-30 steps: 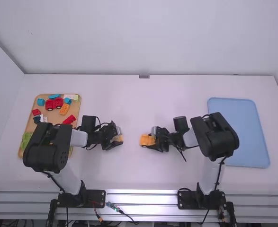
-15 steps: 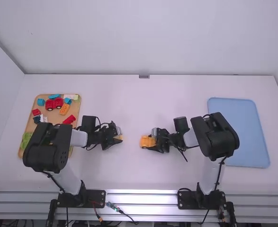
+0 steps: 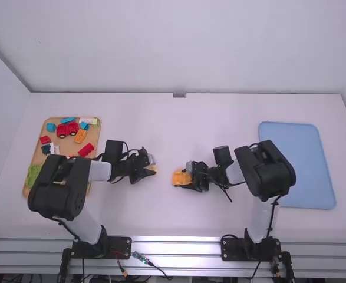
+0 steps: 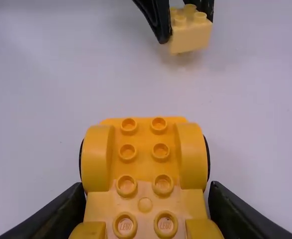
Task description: Assemble lego blocks to make yellow taxi
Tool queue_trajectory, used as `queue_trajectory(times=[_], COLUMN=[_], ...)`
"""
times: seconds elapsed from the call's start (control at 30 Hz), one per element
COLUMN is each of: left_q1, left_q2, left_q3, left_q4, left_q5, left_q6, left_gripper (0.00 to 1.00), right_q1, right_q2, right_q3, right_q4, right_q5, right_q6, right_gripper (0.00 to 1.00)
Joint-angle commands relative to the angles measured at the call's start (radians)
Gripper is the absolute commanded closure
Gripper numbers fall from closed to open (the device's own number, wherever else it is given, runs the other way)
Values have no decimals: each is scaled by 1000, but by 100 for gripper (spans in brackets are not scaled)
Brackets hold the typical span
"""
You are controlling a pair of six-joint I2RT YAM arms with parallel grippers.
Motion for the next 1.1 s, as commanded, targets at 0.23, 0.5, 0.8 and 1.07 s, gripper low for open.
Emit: queue_trajectory(times=[0.23,0.5,0.8,1.07], left_q1=[-47,-137,-197,-271], left_q2=[-80,-81,-43,-21], left_q3=[7,12,63,97], left_q4=[-79,-46,-27,-46], left_q5=[161,149,134,95], left_q6=[114,123,94,93], left_gripper=[98,98,98,98], right_q1=[21,36,37,36], right_q2=[16,16,16,16], right_q3=[42,67,66,66], right_q4=[-56,-110,-107,-109], right_q5=[79,78,29,30], right_q6=[27,-13,-39,-44], right_gripper=[39,39,39,39])
